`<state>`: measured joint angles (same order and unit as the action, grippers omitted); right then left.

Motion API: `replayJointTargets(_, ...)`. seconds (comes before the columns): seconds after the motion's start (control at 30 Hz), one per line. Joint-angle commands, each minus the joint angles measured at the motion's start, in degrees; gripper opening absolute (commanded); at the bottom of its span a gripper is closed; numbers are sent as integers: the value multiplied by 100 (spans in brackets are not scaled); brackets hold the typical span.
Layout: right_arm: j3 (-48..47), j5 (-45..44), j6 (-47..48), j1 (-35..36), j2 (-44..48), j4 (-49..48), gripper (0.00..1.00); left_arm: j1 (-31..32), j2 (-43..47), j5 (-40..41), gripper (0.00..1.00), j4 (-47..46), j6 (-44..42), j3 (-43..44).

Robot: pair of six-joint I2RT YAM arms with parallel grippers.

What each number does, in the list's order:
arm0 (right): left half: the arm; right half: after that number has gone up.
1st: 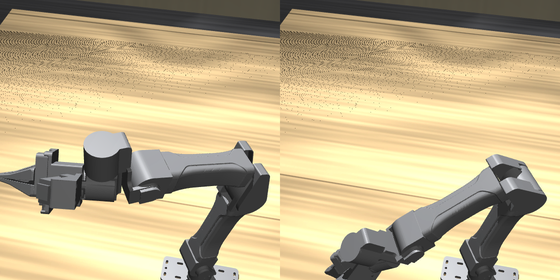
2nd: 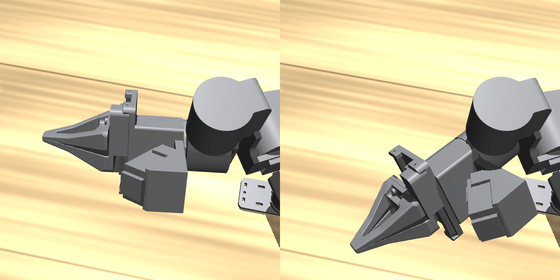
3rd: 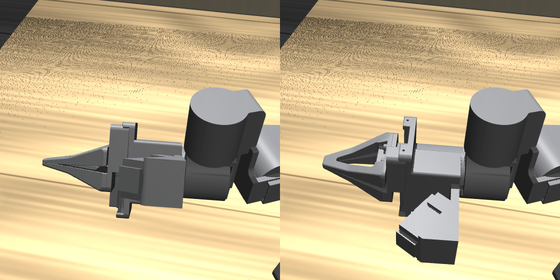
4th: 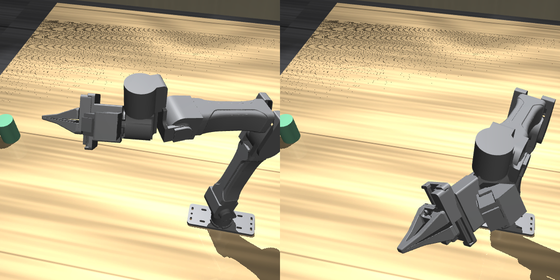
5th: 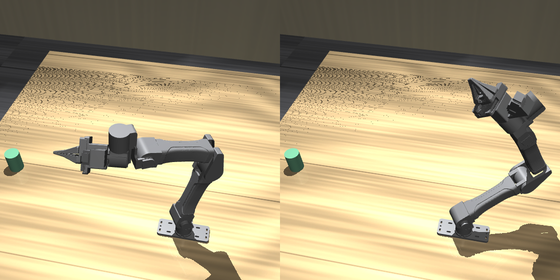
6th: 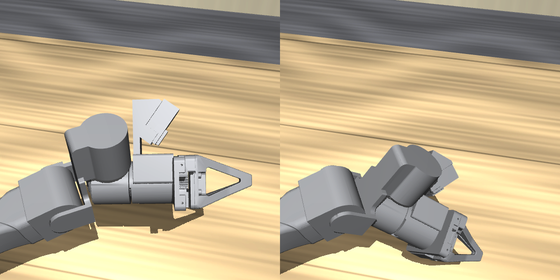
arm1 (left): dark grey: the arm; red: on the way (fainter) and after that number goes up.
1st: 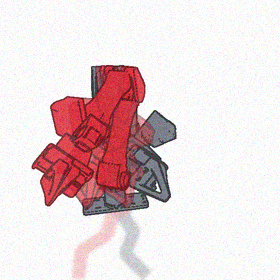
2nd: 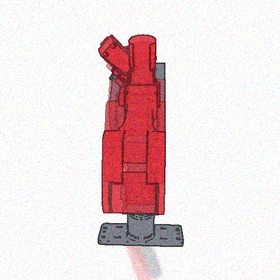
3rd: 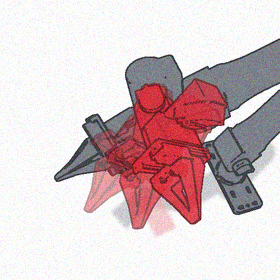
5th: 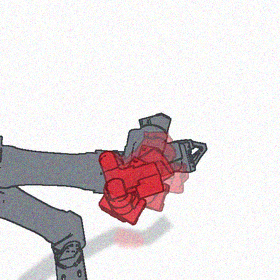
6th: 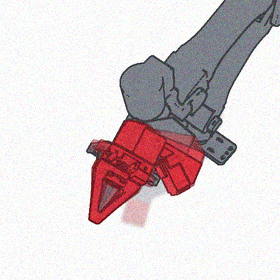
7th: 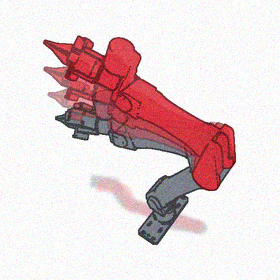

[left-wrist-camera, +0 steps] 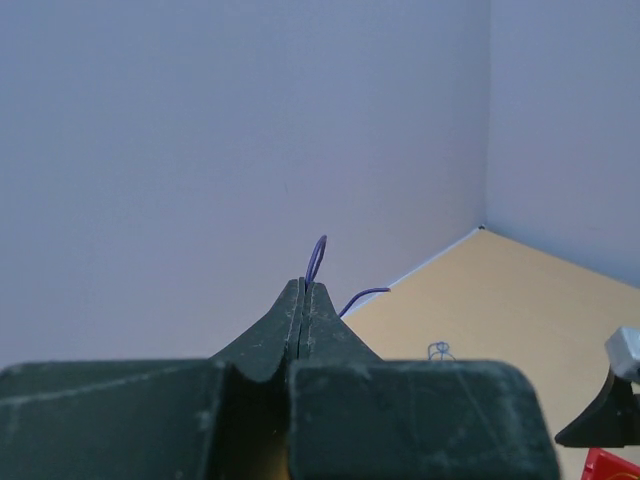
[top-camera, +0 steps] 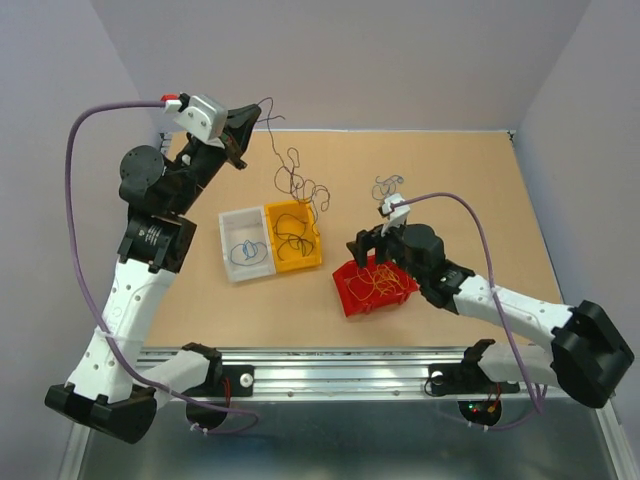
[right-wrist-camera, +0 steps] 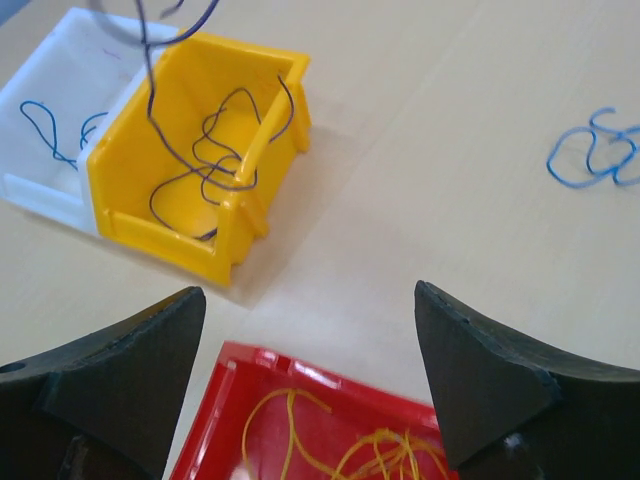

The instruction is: Untangle the cables

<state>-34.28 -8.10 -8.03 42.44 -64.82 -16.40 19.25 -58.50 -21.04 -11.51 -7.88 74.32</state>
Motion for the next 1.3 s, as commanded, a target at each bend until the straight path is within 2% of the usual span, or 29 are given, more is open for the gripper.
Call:
replayJointTargets(0.0,-271,431,573,19,-610,-1803,91,-17,-153,-190,0,272,6,714)
replayJointTargets(0.07,-394,660,941,28,-1084,-2366,93,-8,-249,-383,0,289,15,881)
replayJointTargets(0.17,-947,1027,1198,19,-1594,-2622,93,-9,-433,-638,0,360,120,1040)
replayJointTargets(0.33,-1502,1934,1217,19,-2394,-3087,93,-8,-662,-884,0,281,243,997)
replayJointTargets(0.53,-1660,2418,1102,19,-2790,-3457,93,-8,-487,-937,0,-307,568,338)
replayJointTargets(0.67,-1836,2383,1032,19,-3080,-3466,92,-8,-321,-849,0,-247,524,319)
replayJointTargets(0.83,-1696,2743,900,19,-3195,-3475,90,-8,-83,-797,0,-141,410,21)
replayJointTargets(1.03,-1424,2375,821,28,-3266,-3615,87,-8,41,-604,0,157,33,-436)
replayJointTargets(1.27,-782,1513,592,19,-2669,-4054,87,-8,32,-638,0,412,-381,-981)
